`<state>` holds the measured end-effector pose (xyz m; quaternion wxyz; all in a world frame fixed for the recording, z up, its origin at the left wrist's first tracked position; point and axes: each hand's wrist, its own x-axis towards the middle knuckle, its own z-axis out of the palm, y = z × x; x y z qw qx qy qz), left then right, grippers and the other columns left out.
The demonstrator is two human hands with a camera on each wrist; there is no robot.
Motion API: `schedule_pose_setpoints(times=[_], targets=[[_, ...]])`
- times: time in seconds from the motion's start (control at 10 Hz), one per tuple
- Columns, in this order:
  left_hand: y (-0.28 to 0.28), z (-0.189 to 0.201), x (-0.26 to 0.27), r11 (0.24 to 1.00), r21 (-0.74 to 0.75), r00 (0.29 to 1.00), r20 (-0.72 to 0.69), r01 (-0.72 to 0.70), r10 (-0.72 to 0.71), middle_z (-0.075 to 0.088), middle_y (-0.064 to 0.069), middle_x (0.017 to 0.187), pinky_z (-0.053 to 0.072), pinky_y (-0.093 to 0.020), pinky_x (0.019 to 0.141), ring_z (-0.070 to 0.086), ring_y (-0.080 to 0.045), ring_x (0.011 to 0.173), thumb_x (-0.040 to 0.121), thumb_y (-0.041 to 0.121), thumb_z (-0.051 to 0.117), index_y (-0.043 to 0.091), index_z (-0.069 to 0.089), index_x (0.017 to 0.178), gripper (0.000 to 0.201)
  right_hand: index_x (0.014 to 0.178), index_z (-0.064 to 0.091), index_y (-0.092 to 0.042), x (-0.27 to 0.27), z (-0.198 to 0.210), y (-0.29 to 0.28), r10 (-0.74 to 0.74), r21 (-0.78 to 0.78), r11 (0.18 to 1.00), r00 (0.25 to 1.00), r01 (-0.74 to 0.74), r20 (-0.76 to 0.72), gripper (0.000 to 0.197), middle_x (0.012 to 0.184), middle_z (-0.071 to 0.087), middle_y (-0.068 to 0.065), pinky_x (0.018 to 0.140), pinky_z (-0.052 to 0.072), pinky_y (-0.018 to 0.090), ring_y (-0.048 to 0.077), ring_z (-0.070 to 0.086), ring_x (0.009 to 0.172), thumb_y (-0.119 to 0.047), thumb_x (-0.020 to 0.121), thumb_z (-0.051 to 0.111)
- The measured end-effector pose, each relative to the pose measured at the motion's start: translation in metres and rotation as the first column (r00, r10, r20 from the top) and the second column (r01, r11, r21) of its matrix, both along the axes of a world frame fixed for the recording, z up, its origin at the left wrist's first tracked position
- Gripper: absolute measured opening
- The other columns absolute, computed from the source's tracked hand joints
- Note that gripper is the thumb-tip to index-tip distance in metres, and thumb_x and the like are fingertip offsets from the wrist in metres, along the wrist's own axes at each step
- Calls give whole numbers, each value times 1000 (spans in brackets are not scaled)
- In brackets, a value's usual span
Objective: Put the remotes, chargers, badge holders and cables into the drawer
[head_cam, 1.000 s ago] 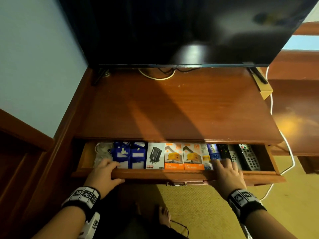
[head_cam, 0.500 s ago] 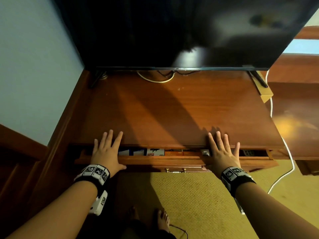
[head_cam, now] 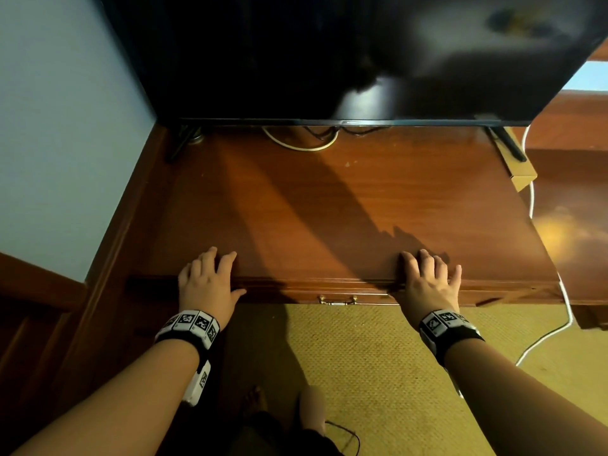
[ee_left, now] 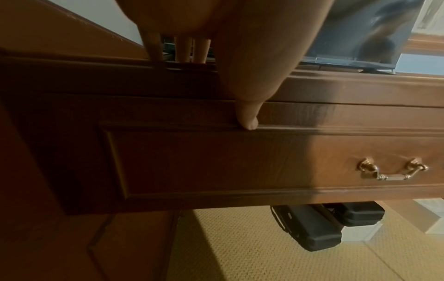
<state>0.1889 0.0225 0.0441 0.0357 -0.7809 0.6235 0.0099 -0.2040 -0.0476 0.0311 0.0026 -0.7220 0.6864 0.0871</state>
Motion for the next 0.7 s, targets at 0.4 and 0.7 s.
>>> schedule_pose_setpoints(times=[0.4,0.7], targets=[[-4,-2,-4,998,47,998,-45,-49,51,46,-16,149,44,-57,108,50,-37,130,69,49,90,25,51,143,87,147,36,-27,2,5,-8,-38,-21,999,999,39,29,87,147,43,9,115,28,65,32,40,137,-61,77,74],[57,18,8,991,137,975,-222,4,26,21,-1,168,30,-42,122,26,-25,153,96,55,57,36,28,161,73,152,-35,-36,-13,16,76,-38,239,971,997,20,70,111,156,-46,1,124,6,62,27,-23,155,-56,92,56]])
